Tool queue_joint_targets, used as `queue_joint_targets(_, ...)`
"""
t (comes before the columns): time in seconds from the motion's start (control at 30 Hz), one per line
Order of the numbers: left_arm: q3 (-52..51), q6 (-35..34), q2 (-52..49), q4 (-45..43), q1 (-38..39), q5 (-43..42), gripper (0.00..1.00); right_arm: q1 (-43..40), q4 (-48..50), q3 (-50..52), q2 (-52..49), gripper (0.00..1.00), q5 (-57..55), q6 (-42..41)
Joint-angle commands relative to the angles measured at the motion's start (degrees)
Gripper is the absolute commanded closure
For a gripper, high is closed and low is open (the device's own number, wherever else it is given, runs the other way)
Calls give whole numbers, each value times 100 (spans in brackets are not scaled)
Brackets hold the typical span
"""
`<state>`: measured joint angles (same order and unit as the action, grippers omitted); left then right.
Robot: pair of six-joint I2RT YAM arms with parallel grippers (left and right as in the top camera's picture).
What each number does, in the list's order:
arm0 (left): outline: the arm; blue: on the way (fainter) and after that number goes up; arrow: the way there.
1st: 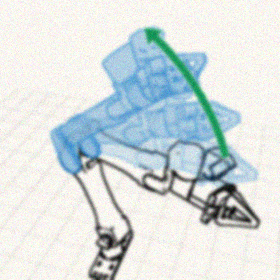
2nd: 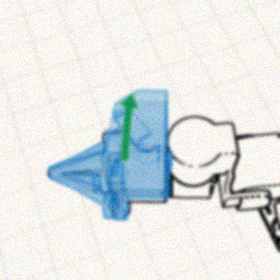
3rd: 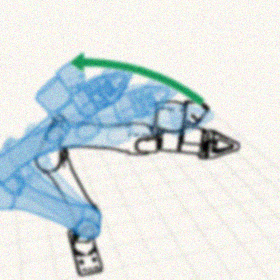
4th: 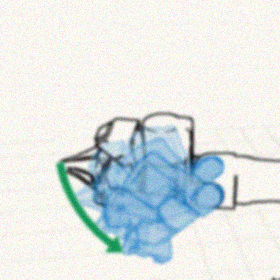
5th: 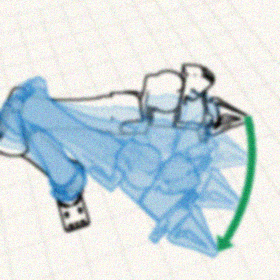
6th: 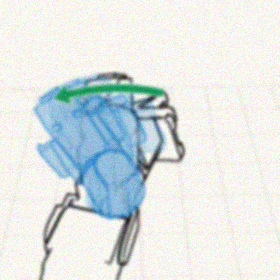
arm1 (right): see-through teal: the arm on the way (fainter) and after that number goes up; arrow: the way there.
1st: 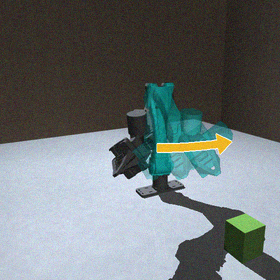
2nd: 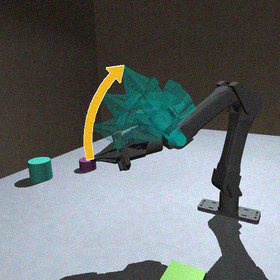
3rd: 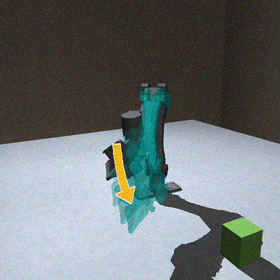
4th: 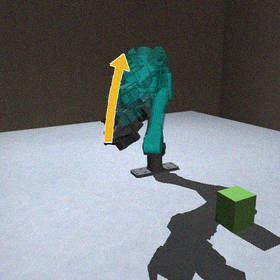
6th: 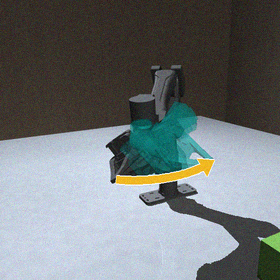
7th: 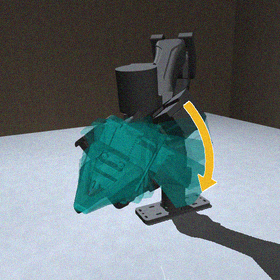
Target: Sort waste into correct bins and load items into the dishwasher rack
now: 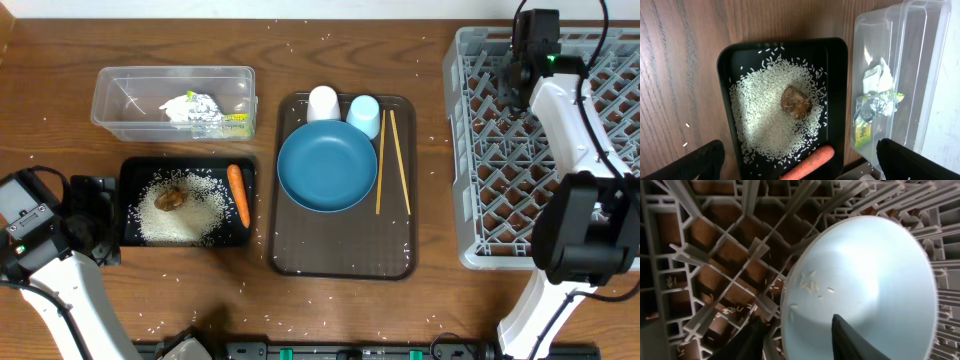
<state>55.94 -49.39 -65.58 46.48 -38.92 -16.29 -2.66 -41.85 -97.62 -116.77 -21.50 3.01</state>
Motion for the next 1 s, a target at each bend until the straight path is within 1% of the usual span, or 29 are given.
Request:
queue_joint_targets(0.0,11,90,9,20,-17,52,2,-81,61,72,-136,71,-98,-83)
queue_joint_targets(0.1,11,92,9,20,-17,52,3,-81,105,66,-131,78,-98,-81)
queue_joint_targets(0.23,11,92,9,22,-17,52,2,-81,87,61,-114,98,-96,-101)
queue_joint_targets(0.43,11,92,9,22,-17,52,2,-90,46,4,94,99,-63,-280)
queue_joint_targets(0.5,11,92,9,22,-17,52,2,-129,46,4,216,99,210,-275)
queue_joint_targets(0.67,11,92,9,20,-17,52,2,-376,76,4,573,99,1545,-310)
queue_joint_targets(0.8,11,90,9,22,-17,52,2,-750,98,4,885,99,2625,-461)
queue_joint_targets(0.87,11,92,9,20,-17,52,2,-1005,120,2,999,99,3355,-470)
queue_joint_targets(0.97,11,92,9,20,-17,52,2,-1403,199,4,1027,99,4835,-468)
